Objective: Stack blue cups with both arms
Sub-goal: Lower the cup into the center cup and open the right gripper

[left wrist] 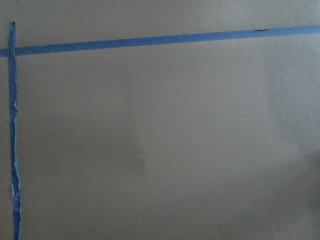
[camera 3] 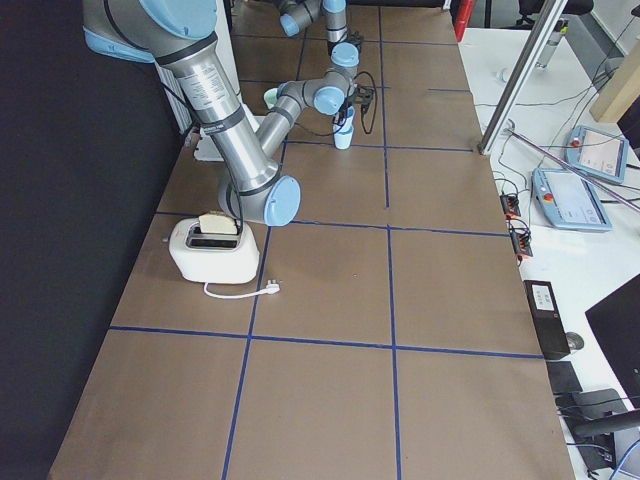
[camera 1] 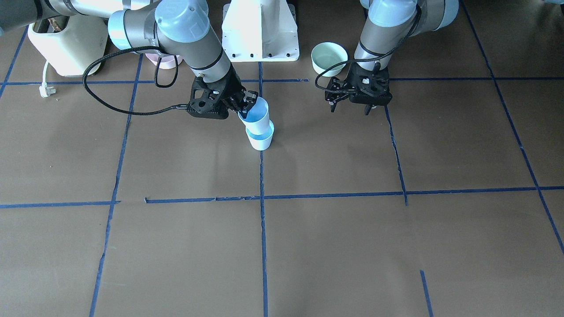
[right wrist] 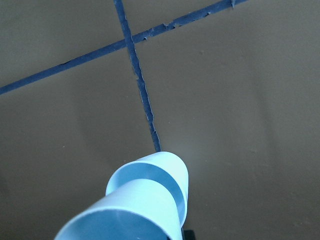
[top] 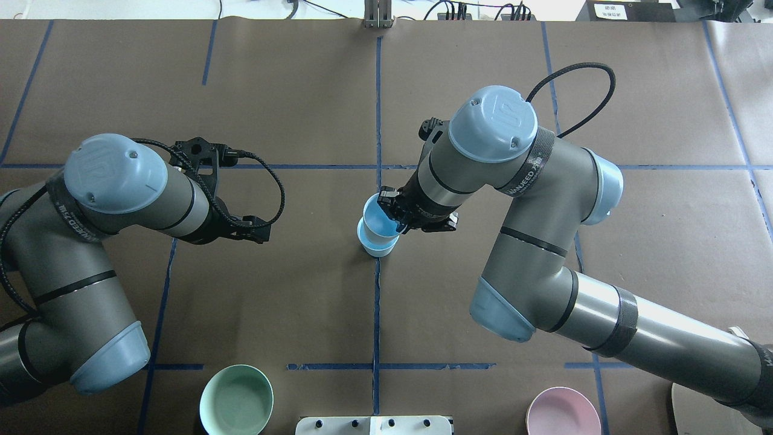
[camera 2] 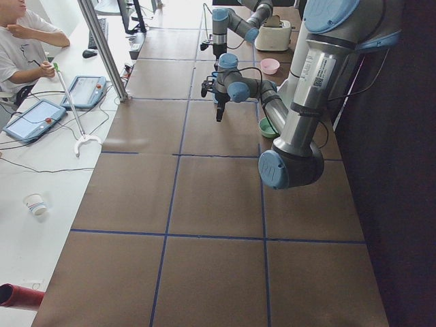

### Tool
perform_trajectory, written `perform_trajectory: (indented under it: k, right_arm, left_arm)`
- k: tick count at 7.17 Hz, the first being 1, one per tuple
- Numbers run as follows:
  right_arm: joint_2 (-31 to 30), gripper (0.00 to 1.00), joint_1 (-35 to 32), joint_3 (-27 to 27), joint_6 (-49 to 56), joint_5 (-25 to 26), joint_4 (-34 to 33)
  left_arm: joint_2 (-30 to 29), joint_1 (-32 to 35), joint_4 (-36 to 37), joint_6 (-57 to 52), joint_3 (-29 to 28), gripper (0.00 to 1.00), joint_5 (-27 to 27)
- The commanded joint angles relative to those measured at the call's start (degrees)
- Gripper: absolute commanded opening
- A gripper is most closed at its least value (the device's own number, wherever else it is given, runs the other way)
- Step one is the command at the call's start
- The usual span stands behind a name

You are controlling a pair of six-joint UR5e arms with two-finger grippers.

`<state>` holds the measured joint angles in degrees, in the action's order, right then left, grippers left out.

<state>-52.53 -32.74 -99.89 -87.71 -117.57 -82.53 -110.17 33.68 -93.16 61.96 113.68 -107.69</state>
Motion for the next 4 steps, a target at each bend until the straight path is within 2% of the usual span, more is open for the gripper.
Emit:
perform_trajectory:
  k: [1, 4]
  right_arm:
    - [0.2, 0.02, 0.0, 0.2, 0.0, 0.1, 0.0]
    - [0.9, 0.04, 0.0, 1.2, 0.0, 0.2, 0.0]
  left_arm:
    - [0.0, 0.0, 0.0, 0.0, 0.0, 1.00, 0.0]
    - [0.0, 0.0, 0.0, -0.2, -0.1, 1.00, 0.0]
